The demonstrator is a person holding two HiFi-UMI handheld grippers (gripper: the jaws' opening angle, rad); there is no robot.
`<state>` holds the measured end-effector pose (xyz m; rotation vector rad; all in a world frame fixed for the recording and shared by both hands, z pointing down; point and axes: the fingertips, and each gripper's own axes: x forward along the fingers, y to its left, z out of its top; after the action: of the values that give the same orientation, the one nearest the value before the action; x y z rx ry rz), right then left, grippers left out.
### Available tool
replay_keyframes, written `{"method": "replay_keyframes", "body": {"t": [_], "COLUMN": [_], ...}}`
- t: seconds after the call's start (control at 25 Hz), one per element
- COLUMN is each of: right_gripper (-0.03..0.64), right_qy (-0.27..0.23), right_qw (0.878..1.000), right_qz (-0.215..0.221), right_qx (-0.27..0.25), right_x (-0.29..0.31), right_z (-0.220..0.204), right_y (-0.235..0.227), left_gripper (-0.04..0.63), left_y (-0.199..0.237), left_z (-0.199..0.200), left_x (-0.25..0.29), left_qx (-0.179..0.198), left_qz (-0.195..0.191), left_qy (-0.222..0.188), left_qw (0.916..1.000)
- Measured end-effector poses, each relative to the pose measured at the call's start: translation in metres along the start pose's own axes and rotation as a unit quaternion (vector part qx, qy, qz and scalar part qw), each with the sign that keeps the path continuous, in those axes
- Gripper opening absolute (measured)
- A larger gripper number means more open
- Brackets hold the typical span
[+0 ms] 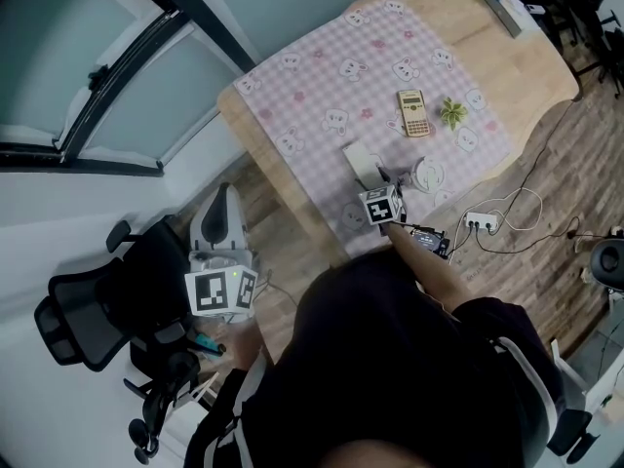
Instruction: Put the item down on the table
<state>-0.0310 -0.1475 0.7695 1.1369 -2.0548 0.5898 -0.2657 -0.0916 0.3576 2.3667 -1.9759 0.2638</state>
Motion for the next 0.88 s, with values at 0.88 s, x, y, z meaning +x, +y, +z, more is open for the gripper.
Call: {"method": "replay_keyframes", "body": {"t": [0.88], "right_gripper": [0.374], "right_qy": [-0.016], "right_qw": [1.000], "right_qz": [0.002], "right_qx": [0.004], "right_x": [-0.011], "right_z": [0.012], "right_y": [0.008], "left_gripper": [-0.002], "left_y": [-0.006], "left_z": [0.003], "left_x": [-0.006], "left_qx": [-0.001], "left_qz": [-0.004], "left_qy": [-0.006], "left_qw": [1.0000]}}
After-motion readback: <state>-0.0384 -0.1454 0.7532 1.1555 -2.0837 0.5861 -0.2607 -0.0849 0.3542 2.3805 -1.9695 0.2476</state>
